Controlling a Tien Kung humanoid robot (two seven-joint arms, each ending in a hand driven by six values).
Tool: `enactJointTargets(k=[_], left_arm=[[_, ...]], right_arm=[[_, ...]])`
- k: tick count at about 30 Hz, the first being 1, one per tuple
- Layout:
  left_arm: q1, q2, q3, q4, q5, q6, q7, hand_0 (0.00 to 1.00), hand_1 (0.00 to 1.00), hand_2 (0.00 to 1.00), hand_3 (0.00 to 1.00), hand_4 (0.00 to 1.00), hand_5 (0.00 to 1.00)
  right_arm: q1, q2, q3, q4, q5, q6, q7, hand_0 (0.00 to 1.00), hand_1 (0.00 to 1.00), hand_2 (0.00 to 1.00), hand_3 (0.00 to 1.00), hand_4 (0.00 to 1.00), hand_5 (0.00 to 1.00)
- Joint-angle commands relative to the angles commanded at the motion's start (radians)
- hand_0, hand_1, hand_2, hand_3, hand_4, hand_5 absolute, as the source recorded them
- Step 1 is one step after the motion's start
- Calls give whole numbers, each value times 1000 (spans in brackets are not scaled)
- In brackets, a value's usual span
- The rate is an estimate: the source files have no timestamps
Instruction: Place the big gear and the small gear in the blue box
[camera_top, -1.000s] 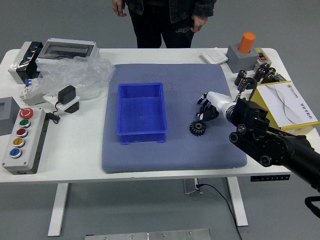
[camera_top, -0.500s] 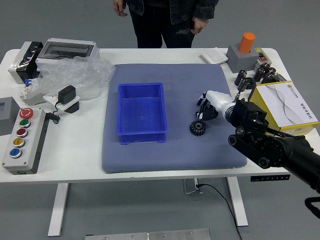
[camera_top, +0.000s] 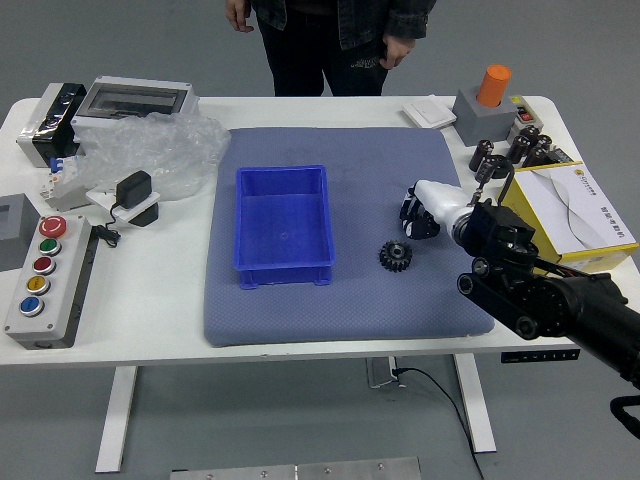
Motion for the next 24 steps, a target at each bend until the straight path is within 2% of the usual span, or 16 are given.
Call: enactJointTargets(k=[3, 15, 24], left_arm=[[0, 0, 0, 0, 0, 0, 0, 728, 681, 696, 688, 419, 15], [-2, 3, -2, 0, -1, -1, -2, 729, 681, 695, 688, 419, 15], [-1, 5, -4, 0, -3, -1, -3, 729, 680, 694, 689, 422, 16]], right_arm=[[0, -1, 5, 4, -3, -6, 1, 492, 443, 424, 436, 376, 2], [0, -10, 24, 17, -5, -8, 0, 487, 439, 423, 433, 376, 2], [6, -53, 75, 87, -25, 7, -21, 487, 441, 425, 433, 383, 2]])
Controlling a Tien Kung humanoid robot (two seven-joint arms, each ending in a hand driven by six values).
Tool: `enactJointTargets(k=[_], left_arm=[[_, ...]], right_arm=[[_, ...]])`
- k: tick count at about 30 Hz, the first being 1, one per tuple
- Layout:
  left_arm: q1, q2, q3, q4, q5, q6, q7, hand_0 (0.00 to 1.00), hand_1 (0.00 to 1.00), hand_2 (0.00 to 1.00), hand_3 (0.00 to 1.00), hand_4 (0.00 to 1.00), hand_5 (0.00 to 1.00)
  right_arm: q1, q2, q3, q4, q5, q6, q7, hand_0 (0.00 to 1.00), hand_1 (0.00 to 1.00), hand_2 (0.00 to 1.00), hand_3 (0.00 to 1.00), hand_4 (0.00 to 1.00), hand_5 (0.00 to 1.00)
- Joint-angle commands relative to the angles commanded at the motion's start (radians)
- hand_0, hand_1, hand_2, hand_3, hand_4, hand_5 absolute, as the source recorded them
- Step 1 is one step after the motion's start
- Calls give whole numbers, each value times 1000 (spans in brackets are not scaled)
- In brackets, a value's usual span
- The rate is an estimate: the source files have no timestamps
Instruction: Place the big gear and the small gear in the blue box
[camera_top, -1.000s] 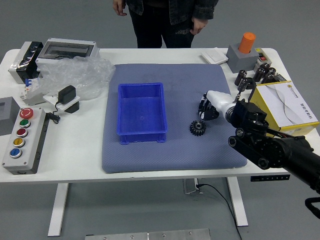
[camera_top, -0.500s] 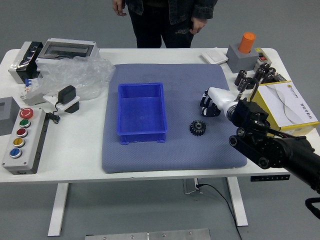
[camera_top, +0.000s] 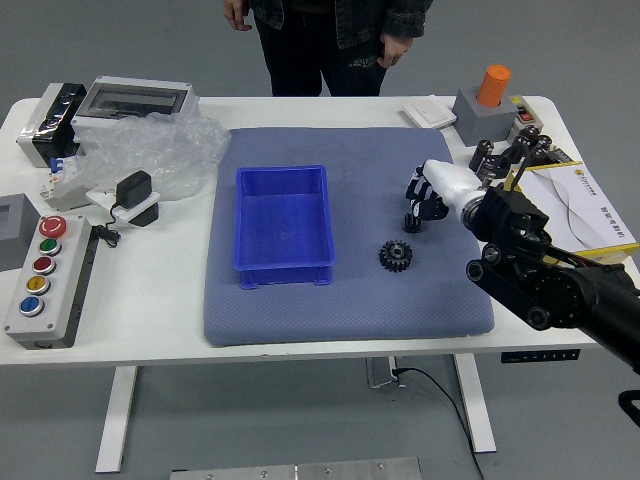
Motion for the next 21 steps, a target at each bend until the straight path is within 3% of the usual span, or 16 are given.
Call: enactJointTargets(k=[8, 9, 14, 15, 20, 21], left_arm=[[-2, 3, -9, 0, 1, -2, -2, 728, 679, 695, 689, 423, 16], [-2, 4, -9, 0, 1, -2, -2, 729, 680, 694, 689, 422, 14], [-2, 5, -10, 0, -1, -1, -3, 729, 680, 694, 689, 422, 14], [-2, 6, -10, 0, 0, -2, -3, 728, 679, 695, 692, 424, 14], [-3, 6, -12, 0, 1, -2, -3, 728, 679, 695, 692, 424, 14], [-3, 6, -13, 0, 1, -2, -3, 728, 678, 694, 694, 429, 15]], right_arm=[[-14, -53, 61, 115, -14, 44, -43, 492, 447, 428, 436, 393, 2], [-16, -56, 64, 126, -14, 51, -49, 644, 512, 541, 578, 488, 43], [-26, -75, 81, 173, -5, 104, -85, 644, 512, 541, 578, 488, 43], [-27, -77, 83, 177, -4, 112, -89, 663, 569, 702, 806, 735, 142], [-27, -87, 90, 192, -4, 142, -106, 663, 569, 702, 806, 735, 142], [-26, -88, 89, 194, -5, 146, -108, 630, 604, 778, 887, 787, 166]])
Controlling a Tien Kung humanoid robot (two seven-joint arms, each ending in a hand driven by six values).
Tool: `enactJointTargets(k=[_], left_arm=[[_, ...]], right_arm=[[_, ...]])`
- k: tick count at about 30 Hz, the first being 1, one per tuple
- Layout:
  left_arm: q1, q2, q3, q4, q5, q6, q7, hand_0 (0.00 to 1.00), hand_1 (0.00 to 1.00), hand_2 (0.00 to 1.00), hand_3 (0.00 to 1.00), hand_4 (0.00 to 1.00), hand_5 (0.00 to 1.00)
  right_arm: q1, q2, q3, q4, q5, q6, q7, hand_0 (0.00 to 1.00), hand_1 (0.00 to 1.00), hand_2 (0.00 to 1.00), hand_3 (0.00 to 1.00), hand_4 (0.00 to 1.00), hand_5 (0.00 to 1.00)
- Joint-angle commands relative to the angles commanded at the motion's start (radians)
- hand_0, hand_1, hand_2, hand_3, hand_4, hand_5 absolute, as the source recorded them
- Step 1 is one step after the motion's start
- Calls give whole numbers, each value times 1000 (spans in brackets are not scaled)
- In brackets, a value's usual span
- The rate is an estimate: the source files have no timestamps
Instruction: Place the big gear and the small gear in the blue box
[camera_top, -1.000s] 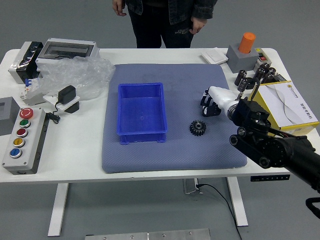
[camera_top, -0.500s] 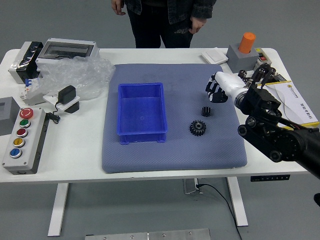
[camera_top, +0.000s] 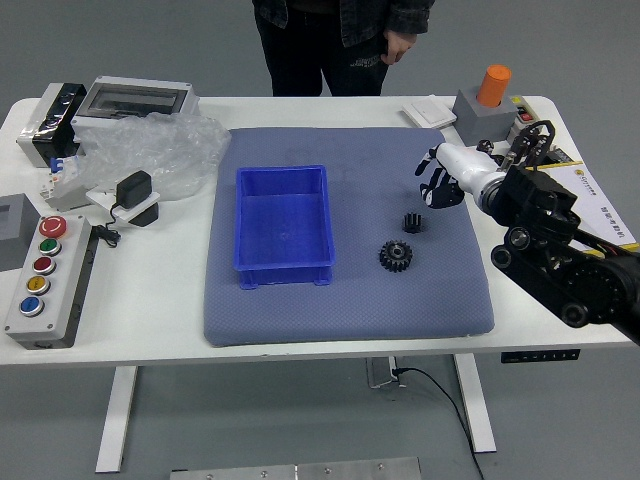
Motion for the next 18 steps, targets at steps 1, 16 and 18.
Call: enactJointTargets(k=[1, 16, 18], left_arm=[[0, 0, 0, 0, 0, 0, 0, 728, 678, 694, 694, 429, 15], [-1, 2, -3, 0, 6, -2, 2, 728, 678, 696, 697, 436, 19], [-1, 2, -2, 0, 6, -2, 2, 728, 677, 697, 697, 437, 21]], right_arm=[[1, -1, -3, 1, -1, 4, -3, 630, 604, 778, 887, 787, 166], [41, 24, -170, -52, -36, 43, -21, 632, 611, 790, 901, 814, 192], [45, 29, -183, -70, -40, 40, -13, 629, 597, 769, 867, 813, 200]])
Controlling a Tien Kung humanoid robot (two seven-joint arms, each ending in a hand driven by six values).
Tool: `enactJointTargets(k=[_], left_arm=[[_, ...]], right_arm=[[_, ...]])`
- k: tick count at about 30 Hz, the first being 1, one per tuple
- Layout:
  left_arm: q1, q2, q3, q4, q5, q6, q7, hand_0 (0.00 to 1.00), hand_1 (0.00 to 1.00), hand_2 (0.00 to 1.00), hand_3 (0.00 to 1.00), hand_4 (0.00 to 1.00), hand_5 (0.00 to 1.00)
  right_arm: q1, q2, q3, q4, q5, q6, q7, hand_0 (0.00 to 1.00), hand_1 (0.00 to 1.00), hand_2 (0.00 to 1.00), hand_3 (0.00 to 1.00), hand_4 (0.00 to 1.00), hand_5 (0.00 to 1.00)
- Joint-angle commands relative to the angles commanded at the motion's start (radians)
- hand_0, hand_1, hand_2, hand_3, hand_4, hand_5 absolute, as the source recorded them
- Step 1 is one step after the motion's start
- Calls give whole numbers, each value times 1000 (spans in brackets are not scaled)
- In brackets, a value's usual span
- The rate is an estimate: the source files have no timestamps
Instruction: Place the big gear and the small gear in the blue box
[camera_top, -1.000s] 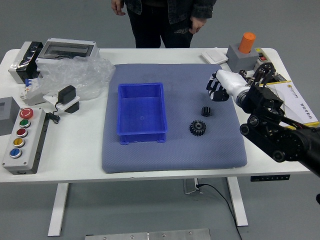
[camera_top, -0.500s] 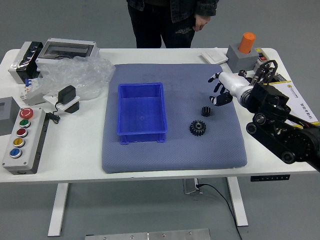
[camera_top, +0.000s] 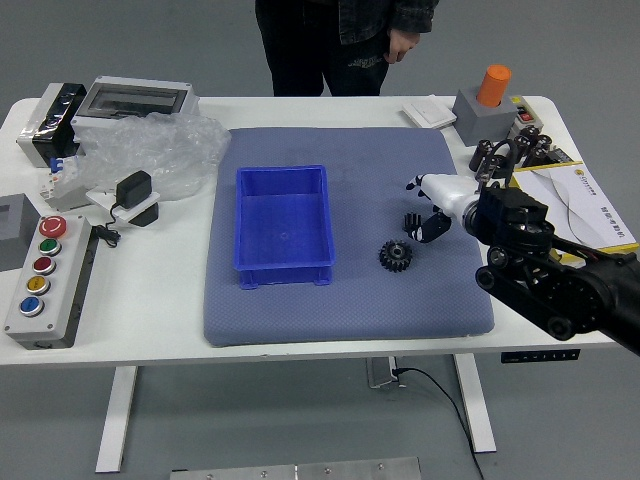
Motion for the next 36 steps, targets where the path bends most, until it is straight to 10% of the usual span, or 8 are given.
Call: enactJointTargets(k=[36], left_arm=[[-2, 0, 8, 0, -1, 3, 1, 728, 677, 702, 703, 445, 23]], right_arm=[[27, 50, -19, -137, 31, -27, 52, 631, 543, 632, 662, 761, 250]])
